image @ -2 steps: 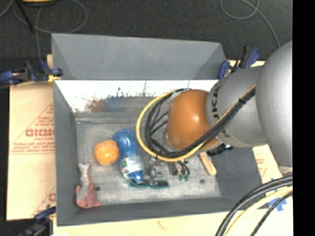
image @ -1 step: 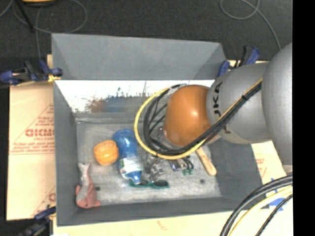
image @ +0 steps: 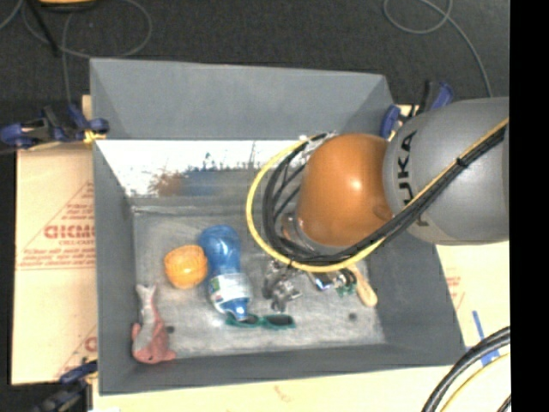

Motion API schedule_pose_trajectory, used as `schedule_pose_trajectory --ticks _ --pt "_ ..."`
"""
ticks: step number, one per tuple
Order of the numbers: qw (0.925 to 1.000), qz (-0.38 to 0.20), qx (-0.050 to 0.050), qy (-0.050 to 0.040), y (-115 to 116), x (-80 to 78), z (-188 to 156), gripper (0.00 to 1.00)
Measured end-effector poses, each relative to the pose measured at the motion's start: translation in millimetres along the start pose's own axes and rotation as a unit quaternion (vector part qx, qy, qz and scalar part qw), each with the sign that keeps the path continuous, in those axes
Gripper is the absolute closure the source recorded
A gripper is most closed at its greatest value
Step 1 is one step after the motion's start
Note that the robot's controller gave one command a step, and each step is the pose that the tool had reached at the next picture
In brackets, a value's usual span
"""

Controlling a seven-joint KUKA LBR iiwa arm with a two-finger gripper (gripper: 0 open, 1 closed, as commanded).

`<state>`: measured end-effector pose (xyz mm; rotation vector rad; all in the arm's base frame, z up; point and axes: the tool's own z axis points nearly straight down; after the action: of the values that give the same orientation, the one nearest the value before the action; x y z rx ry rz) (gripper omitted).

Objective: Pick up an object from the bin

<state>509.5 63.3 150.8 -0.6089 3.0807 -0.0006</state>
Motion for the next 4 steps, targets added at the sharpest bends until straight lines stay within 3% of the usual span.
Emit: schedule_pose_trajectory --ticks 1,2,3,4 --pt "0.9954 0.096 0.000 -0.0011 33.9 -53.9 4.5 0.00" --pt "0.9954 0.096 0.000 -0.0010 33.8 -53.8 4.5 0.00" --pt "0.9978 -0.065 0.002 -0.0086 2.2 -22.9 60.0 1.00" --pt "0.9978 -0.065 0.002 -0.0086 2.2 -22.9 60.1 1.00"
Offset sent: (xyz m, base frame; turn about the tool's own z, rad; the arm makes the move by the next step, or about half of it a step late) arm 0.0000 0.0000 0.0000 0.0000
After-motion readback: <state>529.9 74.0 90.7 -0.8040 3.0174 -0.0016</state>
